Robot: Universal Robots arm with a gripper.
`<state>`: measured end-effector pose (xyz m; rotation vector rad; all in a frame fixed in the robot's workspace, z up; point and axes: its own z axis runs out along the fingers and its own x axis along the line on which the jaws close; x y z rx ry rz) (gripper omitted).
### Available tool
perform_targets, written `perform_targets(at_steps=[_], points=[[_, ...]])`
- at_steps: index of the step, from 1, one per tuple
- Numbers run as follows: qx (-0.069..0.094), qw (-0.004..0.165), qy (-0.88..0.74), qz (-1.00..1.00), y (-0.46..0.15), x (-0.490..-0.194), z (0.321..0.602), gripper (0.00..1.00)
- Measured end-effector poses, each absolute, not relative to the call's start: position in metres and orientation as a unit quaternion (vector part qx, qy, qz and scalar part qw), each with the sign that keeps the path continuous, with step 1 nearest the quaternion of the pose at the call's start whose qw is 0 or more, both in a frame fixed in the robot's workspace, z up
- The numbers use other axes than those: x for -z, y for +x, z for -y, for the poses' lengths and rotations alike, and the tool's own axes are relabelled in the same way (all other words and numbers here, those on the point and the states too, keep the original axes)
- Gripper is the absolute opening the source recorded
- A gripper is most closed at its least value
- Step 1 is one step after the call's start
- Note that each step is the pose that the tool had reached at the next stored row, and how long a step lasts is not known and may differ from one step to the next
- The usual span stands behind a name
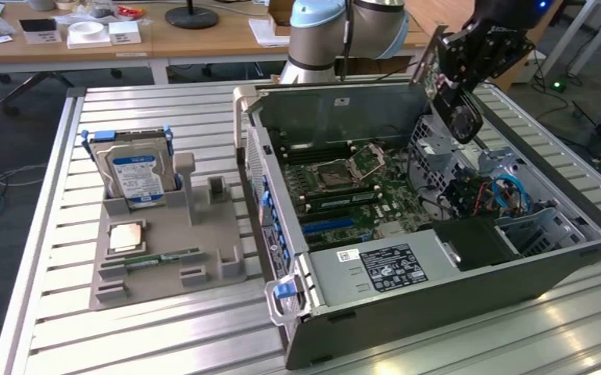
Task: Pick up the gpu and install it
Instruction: 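Pick up the gpu and move the gpu toward the slot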
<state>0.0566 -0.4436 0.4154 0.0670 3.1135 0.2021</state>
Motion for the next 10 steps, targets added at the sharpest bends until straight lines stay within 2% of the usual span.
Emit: perform_targets(at_steps=[10], points=[[-0.062,0.01,0.02,-0.998,0.0566,-0.4154,0.4445,0.26]])
